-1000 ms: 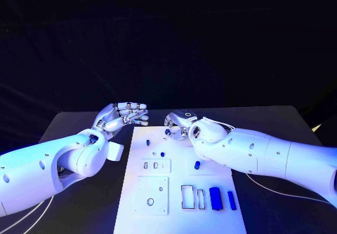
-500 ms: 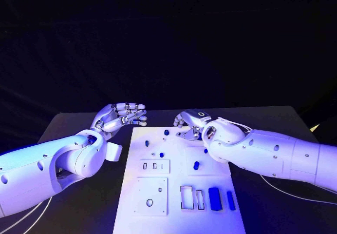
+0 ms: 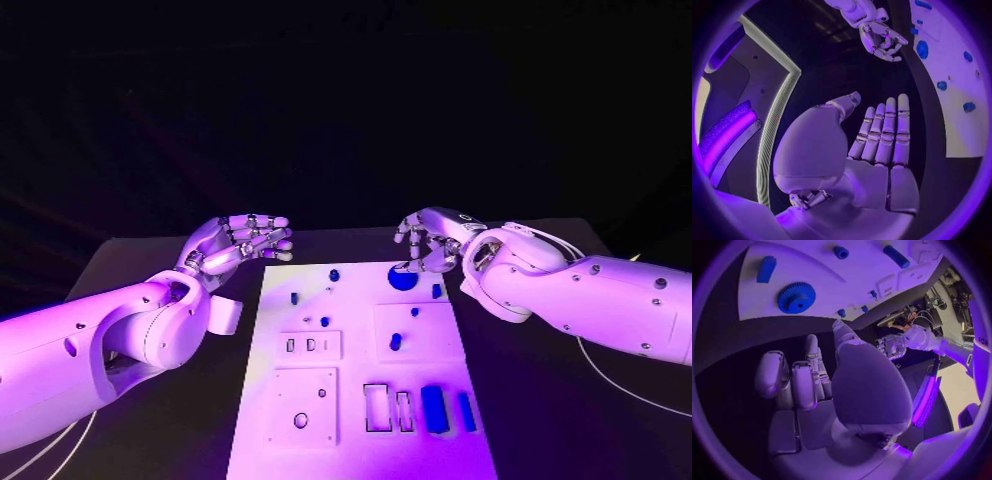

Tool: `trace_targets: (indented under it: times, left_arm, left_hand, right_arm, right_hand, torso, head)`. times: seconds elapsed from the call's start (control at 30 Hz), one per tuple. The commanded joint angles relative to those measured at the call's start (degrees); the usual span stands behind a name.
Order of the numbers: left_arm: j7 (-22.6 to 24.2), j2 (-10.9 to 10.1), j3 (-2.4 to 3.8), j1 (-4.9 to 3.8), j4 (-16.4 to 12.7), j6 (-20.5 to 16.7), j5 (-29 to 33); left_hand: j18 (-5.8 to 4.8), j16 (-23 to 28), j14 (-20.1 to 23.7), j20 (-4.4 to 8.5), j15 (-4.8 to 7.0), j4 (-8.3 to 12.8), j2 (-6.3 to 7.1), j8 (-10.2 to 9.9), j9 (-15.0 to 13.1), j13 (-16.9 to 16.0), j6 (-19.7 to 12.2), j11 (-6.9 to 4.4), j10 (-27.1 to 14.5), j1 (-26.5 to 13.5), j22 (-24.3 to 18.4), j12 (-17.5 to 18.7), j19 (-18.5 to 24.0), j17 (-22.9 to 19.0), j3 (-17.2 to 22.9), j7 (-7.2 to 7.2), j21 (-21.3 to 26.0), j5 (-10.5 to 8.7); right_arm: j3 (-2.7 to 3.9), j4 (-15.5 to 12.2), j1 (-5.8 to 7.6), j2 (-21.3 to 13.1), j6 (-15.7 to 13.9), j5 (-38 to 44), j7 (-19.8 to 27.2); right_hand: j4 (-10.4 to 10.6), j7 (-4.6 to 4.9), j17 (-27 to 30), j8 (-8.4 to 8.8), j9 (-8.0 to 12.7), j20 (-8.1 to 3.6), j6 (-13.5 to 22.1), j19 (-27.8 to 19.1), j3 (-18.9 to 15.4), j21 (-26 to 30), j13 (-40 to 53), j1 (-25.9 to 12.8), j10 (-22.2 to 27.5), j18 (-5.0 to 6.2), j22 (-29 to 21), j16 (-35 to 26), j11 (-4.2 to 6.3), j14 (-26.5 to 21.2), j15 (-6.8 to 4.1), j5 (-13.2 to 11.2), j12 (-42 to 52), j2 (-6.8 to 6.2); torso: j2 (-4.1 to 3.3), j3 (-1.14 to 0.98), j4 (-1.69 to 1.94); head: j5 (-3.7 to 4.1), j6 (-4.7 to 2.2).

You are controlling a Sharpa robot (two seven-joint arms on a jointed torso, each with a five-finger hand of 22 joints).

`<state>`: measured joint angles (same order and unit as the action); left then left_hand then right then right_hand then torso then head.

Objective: Assemble the parts on the task board

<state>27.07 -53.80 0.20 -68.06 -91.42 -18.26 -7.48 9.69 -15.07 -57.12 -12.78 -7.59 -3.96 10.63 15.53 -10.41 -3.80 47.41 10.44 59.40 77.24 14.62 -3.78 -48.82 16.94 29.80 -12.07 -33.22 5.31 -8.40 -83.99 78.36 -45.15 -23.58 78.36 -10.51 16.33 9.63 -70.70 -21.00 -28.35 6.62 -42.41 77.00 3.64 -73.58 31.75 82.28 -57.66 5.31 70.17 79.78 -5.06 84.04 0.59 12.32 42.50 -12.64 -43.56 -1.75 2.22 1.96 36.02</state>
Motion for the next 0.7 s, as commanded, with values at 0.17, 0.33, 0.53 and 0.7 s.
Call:
trace_targets:
  times: [0.17, 0.33, 0.53, 0.7]
  left_arm:
    - [0.4, 0.1, 0.04, -0.07, -0.1, 0.9, 0.5]
    - [0.4, 0.2, 0.04, -0.07, 0.0, 0.9, 0.5]
    - [0.4, 0.2, 0.04, -0.07, 0.0, 1.0, 0.5]
    - [0.4, 0.2, 0.04, -0.07, 0.0, 1.0, 0.5]
  left_hand:
    - [0.47, 0.4, 0.4, 0.04, 0.0, 0.2, -0.24, -0.3, -0.1, -0.1, -0.3, 0.07, -0.3, -0.2, 0.1, 0.0, 0.2, 0.1, -0.3, -1.76, -0.2, -0.29]
    - [0.48, 0.4, 0.4, 0.03, 0.01, 0.2, -0.28, -0.3, -0.1, -0.1, -0.3, 0.05, -0.2, -0.1, 0.1, -0.1, 0.3, 0.1, -0.3, -1.73, -0.3, -0.3]
    - [0.48, 0.4, 0.4, 0.03, 0.01, 0.2, -0.28, -0.3, -0.1, -0.1, -0.3, 0.05, -0.2, -0.1, 0.1, -0.1, 0.3, 0.1, -0.3, -1.73, -0.3, -0.3]
    - [0.48, 0.4, 0.4, 0.03, 0.01, 0.2, -0.28, -0.3, -0.1, -0.1, -0.3, 0.05, -0.2, -0.1, 0.1, -0.1, 0.3, 0.1, -0.3, -1.73, -0.3, -0.3]
  right_arm:
    - [0.0, 2.6, 0.37, 0.0, 11.0, -3.3, -0.9]
    - [-0.11, 4.2, 0.38, 1.1, 12.6, -3.4, -1.3]
    - [-0.3, 5.0, 0.21, 2.1, 13.7, -3.2, -1.9]
    - [-0.39, 5.4, 0.02, 2.3, 13.5, -2.3, -2.5]
  right_hand:
    - [0.4, 0.74, -9.6, -3.78, -0.1, 0.59, 4.0, 3.3, -1.9, -4.2, 14.5, 1.0, 1.3, -1.71, 5.6, 5.7, -0.57, 3.9, 0.62, 1.3, 17.1, 0.48]
    - [0.4, 0.73, -12.7, -4.71, 0.4, 0.71, 3.8, 5.1, -1.6, -6.6, 21.3, 0.8, -2.1, -2.36, 8.5, 7.3, -0.59, 4.5, 0.72, 1.5, 23.1, 0.84]
    - [0.4, 0.66, -14.3, -5.26, 0.7, 0.73, 3.5, 6.3, -1.2, -8.0, 25.0, 0.8, -4.4, -2.77, 10.3, 8.1, -0.55, 4.8, 0.72, 2.3, 26.1, 1.13]
    - [0.3, 0.52, -14.9, -5.72, 1.0, 0.71, 2.9, 6.7, -0.5, -8.6, 26.8, 1.2, -5.6, -2.93, 11.0, 8.4, -0.43, 5.0, 0.66, 2.6, 27.7, 1.55]
  torso:
    - [-0.12, -0.04, 0.16]
    - [-0.09, -0.02, 0.03]
    - [-0.08, -0.06, 0.19]
    - [-0.08, -0.09, 0.09]
  head:
    - [0.37, 0.05]
    - [-0.15, 0.19]
    - [-0.07, 0.41]
    - [-0.16, 0.53]
